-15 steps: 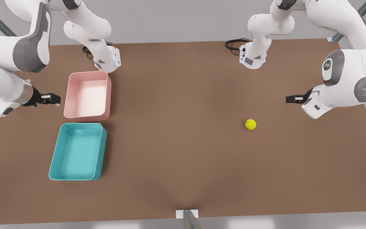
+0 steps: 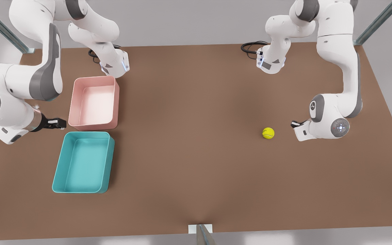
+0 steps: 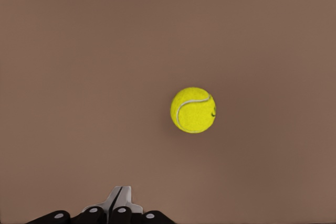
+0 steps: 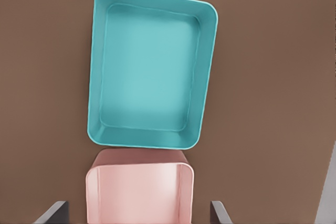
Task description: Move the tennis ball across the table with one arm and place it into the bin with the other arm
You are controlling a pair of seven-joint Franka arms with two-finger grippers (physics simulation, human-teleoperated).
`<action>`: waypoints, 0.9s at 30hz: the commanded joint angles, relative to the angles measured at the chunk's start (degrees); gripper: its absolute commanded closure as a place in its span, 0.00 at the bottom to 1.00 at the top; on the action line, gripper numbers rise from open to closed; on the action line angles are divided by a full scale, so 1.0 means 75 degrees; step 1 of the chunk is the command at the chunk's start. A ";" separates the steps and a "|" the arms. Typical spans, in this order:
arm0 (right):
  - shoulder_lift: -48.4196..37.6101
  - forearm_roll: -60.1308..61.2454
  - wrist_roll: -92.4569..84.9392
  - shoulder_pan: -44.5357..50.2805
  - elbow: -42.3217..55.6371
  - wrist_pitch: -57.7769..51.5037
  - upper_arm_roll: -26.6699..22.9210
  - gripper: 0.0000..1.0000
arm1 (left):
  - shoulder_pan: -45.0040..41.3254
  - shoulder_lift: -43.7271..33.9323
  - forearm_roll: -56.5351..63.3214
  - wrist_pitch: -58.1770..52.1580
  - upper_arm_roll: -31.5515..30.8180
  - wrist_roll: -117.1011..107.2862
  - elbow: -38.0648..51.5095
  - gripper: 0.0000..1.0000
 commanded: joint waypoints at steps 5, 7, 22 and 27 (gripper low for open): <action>0.0055 0.0205 -0.0230 -0.0089 0.0085 0.0321 -0.0056 0.00 | 0.0057 0.0177 0.0918 0.3761 -0.0287 1.1020 -0.1072 0.79; 0.0114 0.0205 -0.0218 -0.0147 0.0156 0.0321 -0.0056 0.00 | 0.0046 0.0177 0.1574 0.3820 -0.0439 1.1009 -0.1084 0.79; 0.0325 0.0193 -0.0218 -0.0171 0.0331 0.0426 -0.0068 0.00 | -0.0142 0.0505 0.1715 0.2800 -0.0498 0.6462 -0.1799 0.79; 0.0336 0.0193 -0.0230 -0.0182 0.0331 0.0438 -0.0068 0.00 | -0.0318 0.0681 0.1703 0.3164 -0.0498 0.6356 -0.1799 0.79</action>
